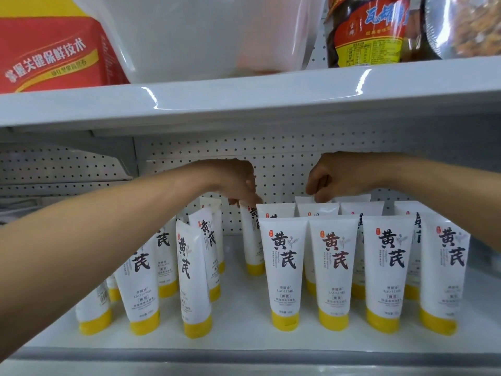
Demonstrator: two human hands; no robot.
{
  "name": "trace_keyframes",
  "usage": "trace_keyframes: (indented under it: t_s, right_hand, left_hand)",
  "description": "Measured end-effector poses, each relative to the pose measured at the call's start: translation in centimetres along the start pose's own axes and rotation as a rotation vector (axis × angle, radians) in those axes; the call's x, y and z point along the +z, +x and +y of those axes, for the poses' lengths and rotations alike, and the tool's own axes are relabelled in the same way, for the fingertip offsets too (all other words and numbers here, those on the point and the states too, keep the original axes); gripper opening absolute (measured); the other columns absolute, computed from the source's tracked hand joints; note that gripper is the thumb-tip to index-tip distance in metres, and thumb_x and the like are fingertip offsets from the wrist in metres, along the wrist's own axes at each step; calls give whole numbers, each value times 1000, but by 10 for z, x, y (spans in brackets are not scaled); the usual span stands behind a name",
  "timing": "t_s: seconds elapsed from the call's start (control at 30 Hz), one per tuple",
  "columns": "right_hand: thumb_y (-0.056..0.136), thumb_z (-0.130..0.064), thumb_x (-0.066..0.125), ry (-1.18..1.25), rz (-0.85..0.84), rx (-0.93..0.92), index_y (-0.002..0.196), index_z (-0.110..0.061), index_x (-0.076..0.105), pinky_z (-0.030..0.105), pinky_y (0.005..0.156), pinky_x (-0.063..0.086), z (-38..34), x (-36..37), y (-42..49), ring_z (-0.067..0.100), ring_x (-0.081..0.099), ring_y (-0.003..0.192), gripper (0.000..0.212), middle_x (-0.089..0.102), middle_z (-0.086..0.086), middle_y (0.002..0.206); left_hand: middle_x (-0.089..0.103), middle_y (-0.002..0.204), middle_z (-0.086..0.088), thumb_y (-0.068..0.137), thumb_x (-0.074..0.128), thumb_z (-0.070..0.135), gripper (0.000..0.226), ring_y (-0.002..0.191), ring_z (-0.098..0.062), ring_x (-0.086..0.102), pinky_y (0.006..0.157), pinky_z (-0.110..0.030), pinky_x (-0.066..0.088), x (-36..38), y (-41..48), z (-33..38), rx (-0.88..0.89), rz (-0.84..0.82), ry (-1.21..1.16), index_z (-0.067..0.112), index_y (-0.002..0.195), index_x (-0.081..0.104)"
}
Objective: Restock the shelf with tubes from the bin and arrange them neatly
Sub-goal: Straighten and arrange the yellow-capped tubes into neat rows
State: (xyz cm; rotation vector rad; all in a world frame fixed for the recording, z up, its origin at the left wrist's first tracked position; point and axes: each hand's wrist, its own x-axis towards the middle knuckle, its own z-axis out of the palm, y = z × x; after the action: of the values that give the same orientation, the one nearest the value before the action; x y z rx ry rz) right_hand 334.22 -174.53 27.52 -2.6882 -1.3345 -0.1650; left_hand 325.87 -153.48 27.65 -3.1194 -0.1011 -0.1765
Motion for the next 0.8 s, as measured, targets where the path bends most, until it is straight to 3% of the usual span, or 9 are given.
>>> trace_keyframes:
  t_s: [0.13, 0.23, 0.37, 0.5, 0.67, 0.8]
  right_hand:
    - [86, -24, 68, -31, -39, -8, 95, -18, 76, 29, 85, 55, 2, 8, 11, 7, 68, 82, 14, 74, -9, 88]
    - [87, -21, 67, -43, -26, -20, 83, -14, 77, 25, 70, 52, 2, 12, 14, 11, 62, 69, 13, 73, -2, 76]
    - [86, -21, 68, -32, -27, -20, 79, -19, 75, 21, 68, 51, 1, 12, 14, 9, 64, 70, 10, 72, -9, 74]
    - [87, -19, 68, -15, -34, -19, 73, -29, 70, 17, 66, 46, 0, 11, 13, 4, 63, 71, 17, 69, -15, 73]
    - [87, -18, 68, -9, -34, -8, 76, -29, 70, 17, 69, 47, 0, 12, 12, 5, 65, 76, 16, 69, -17, 76]
    - [87, -19, 67, -6, -31, -10, 89, -20, 76, 20, 74, 51, -1, 12, 11, 8, 67, 82, 9, 72, -12, 84]
  left_hand:
    - [68, 95, 2, 82, 76, 25, 25, 71, -15, 73, 76, -29, 59, 9, 10, 4, 4, -4, 10, 7, 96, 68]
    - [64, 97, 6, 84, 73, 18, 26, 71, -14, 72, 77, -27, 59, 11, 14, 8, 36, 44, -38, 10, 108, 70]
    - [58, 78, 18, 85, 71, 16, 23, 78, -13, 72, 85, -30, 57, 13, 14, 13, 67, 69, -113, 15, 108, 71]
    - [67, 86, 12, 83, 74, 20, 24, 89, -12, 71, 89, -31, 56, 15, 15, 14, 90, 82, -174, 18, 107, 73]
    - [74, 99, 1, 84, 72, 18, 23, 94, -13, 69, 92, -35, 55, 16, 16, 15, 94, 79, -211, 19, 107, 73]
    - [69, 114, 2, 86, 71, 23, 28, 106, -14, 63, 98, -28, 49, 16, 15, 20, 118, 92, -202, 16, 113, 71]
